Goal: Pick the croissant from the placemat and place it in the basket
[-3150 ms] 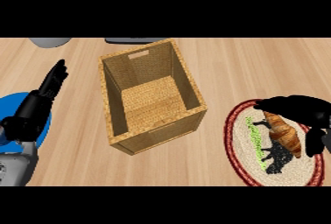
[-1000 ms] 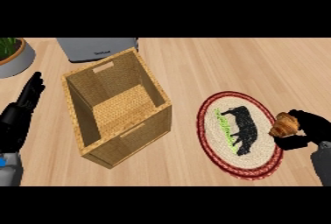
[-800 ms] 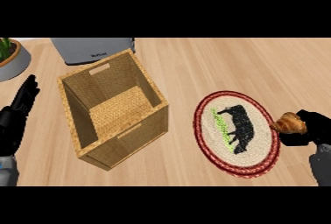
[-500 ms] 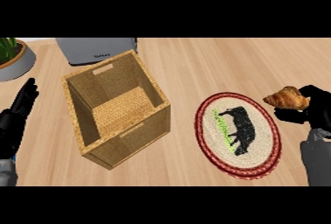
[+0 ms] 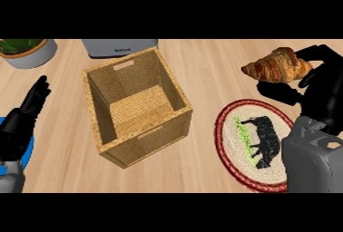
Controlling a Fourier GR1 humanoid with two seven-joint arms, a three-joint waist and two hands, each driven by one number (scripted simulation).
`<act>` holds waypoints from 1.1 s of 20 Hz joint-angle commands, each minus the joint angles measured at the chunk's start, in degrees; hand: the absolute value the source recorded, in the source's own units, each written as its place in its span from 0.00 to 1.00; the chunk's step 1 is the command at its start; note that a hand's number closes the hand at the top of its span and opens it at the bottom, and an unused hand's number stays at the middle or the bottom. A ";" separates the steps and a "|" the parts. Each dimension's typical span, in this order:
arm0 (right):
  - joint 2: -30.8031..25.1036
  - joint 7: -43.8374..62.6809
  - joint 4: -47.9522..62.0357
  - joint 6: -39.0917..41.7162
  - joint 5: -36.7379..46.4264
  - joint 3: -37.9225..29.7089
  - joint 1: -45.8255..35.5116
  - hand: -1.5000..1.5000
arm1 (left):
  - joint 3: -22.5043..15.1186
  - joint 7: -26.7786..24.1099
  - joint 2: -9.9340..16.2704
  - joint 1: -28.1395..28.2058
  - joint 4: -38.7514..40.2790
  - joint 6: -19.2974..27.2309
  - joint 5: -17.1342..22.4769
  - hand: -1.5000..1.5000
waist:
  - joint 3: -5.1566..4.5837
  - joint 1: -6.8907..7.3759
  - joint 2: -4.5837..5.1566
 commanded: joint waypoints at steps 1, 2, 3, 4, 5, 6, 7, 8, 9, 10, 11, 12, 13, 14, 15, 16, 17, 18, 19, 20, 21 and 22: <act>2.13 11.64 -7.60 4.17 4.68 8.83 -6.24 1.00 | -1.89 -0.17 -0.67 -2.38 -0.38 -1.26 0.33 0.50 | 0.07 2.85 1.02; 2.16 15.77 -9.64 6.40 5.58 9.78 -9.00 1.00 | -1.84 -0.60 -0.67 -1.67 -0.30 -1.10 0.03 0.50 | 0.16 3.90 1.25; 2.18 19.00 -9.89 8.84 7.10 12.58 -10.19 1.00 | -2.14 -0.28 -0.60 -2.68 -0.48 -1.34 0.05 0.50 | 0.17 4.29 1.43; 2.19 23.35 -9.45 10.83 8.41 13.62 -13.38 1.00 | -2.50 -0.32 -0.96 -3.38 0.15 -1.72 0.37 0.50 | 0.19 4.96 1.97; 2.20 27.13 -9.30 12.60 8.85 15.73 -14.78 1.00 | -3.57 -0.43 -1.30 -3.24 -0.69 -1.13 -0.94 0.50 | 0.31 5.91 2.14; 2.21 29.83 -8.89 14.99 7.92 17.38 -17.38 1.00 | -3.42 0.65 -1.40 -4.79 -0.33 -2.12 0.49 0.50 | 0.34 6.31 2.32; 2.22 31.73 -7.09 16.41 8.65 18.29 -20.01 1.00 | -3.73 -0.46 -1.07 -4.59 -0.39 -2.03 -0.39 0.50 | 0.28 7.23 2.46; 2.22 34.92 -5.15 15.92 9.12 19.71 -21.23 1.00 | -4.43 0.04 -1.94 -5.09 -0.25 -2.33 0.11 0.50 | 0.38 7.90 2.93; 2.23 36.28 -4.23 17.39 8.35 18.52 -24.74 1.00 | -4.18 -0.75 -2.11 -5.16 -0.08 -2.45 0.55 0.50 | 0.33 8.40 2.91; 2.23 37.42 -3.40 18.63 7.13 18.85 -27.30 1.00 | -4.64 -0.48 -1.78 -6.82 1.55 -2.22 -0.69 0.50 | 0.38 7.87 3.19; 2.23 39.27 -1.55 18.14 7.12 18.77 -28.94 1.00 | -4.93 -1.44 -2.28 -5.84 1.50 -2.78 -0.07 0.50 | 0.41 8.67 3.33; 2.23 39.33 -0.18 18.55 5.85 17.56 -30.59 1.00 | -5.20 -0.69 -2.28 -7.15 0.66 -1.98 -0.94 0.50 | 0.43 9.09 3.21; 2.23 39.37 2.01 17.21 5.45 16.69 -31.55 1.00 | -5.98 -0.86 -3.70 -7.34 1.74 -1.59 -0.95 0.50 | 0.48 9.08 3.64; 2.23 39.40 3.15 16.52 5.87 16.82 -30.76 1.00 | -5.27 -0.45 -2.40 -8.08 1.30 -2.39 -0.62 0.50 | 0.49 9.66 3.52; 2.23 39.42 5.29 15.47 4.58 14.44 -32.73 1.00 | -5.51 -0.85 -2.35 -7.66 1.57 -2.71 -0.71 0.50 | 0.52 10.26 3.81; 2.23 39.44 7.12 15.08 3.60 13.39 -33.07 1.00 | -6.14 -1.17 -2.94 -7.69 0.99 -3.11 -0.31 0.50 | 0.53 10.78 3.87; 2.23 39.45 8.35 15.71 2.65 12.52 -34.05 1.00 | -5.45 -1.10 -2.08 -7.37 0.68 -3.41 -0.14 0.50 | 0.54 11.32 3.73; 2.23 39.46 9.66 15.61 1.27 12.25 -34.14 1.00 | -5.89 -0.51 -2.57 -8.77 1.40 -3.21 -0.41 0.50 | 0.60 10.57 3.92; 2.23 39.47 12.83 14.91 0.87 10.21 -35.70 1.00 | -6.47 -0.81 -3.59 -8.53 1.50 -2.28 -0.98 0.50 | 0.57 11.08 4.24; 2.23 39.48 12.31 16.09 -0.68 10.01 -35.96 1.00 | -6.06 0.04 -3.41 -8.76 1.74 -2.39 -0.66 0.50 | 0.58 11.08 3.82; 2.23 39.49 15.00 15.57 -1.90 9.79 -35.63 1.00 | -6.09 0.21 -3.18 -9.35 1.34 -2.67 -0.59 0.50 | 0.60 11.54 4.04; 2.23 39.49 14.84 15.21 -1.93 8.69 -36.57 1.00 | -7.15 -0.29 -3.93 -8.83 1.75 -2.55 -1.17 0.50 | 0.58 11.17 3.80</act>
